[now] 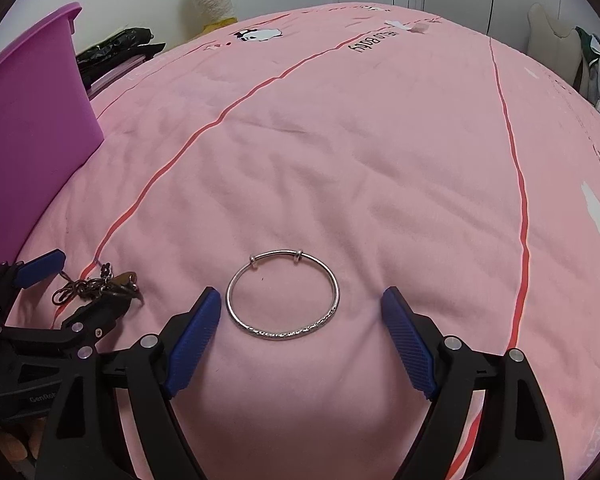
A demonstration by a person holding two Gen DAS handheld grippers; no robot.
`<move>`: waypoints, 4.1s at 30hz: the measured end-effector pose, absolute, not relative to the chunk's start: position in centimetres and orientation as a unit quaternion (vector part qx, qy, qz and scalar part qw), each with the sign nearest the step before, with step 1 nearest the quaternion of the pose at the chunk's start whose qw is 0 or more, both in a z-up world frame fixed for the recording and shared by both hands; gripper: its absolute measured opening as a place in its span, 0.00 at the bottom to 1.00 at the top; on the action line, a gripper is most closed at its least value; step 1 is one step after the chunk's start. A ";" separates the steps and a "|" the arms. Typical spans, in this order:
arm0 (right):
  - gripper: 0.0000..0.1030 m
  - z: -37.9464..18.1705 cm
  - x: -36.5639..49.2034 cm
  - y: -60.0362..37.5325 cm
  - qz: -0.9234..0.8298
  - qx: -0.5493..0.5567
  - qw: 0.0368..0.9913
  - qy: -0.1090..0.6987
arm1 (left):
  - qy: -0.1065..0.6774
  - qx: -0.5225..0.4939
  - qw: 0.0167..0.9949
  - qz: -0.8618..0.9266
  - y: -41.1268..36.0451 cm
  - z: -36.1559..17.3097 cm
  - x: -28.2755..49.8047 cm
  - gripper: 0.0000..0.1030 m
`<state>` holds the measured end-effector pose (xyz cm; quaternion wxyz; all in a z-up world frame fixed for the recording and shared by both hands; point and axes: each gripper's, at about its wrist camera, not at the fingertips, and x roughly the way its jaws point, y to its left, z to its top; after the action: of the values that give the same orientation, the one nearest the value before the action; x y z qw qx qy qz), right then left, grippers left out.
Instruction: Organize jewelry
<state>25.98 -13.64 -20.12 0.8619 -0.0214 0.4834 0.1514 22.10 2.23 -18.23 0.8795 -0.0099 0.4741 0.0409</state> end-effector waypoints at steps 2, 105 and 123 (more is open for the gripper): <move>0.76 -20.1 26.0 -13.6 0.151 -0.023 0.863 0.482 | 0.471 -0.009 0.881 0.042 2.2 -18.2 22.1 0.95; 0.66 3.5 17.4 14.5 0.237 -0.037 0.854 0.461 | 0.449 -0.097 0.867 0.192 29.9 5.2 9.0 0.92; 0.66 4.2 15.6 13.2 0.225 -0.036 0.860 0.457 | 0.445 -0.102 0.866 0.204 30.0 6.1 7.7 0.92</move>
<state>15.58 13.18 4.25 0.8596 -0.0363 0.4572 0.2253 7.68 29.98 6.07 0.8657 -0.1025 0.4453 0.2043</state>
